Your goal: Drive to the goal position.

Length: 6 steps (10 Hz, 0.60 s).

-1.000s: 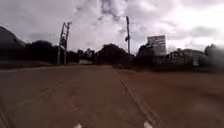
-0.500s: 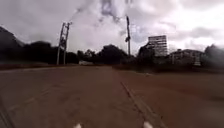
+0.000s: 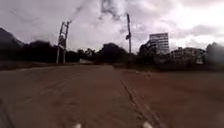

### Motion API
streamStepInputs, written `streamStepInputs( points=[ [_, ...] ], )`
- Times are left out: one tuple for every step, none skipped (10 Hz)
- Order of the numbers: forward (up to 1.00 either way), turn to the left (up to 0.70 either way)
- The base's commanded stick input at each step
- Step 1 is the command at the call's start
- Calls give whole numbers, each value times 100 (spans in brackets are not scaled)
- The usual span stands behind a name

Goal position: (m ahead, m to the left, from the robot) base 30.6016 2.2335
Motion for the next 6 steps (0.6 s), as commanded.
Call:
streamStepInputs(
  points=[
    [50,0],
    [50,0],
    [50,0],
    [50,0],
    [50,0],
    [50,0]
  ],
)
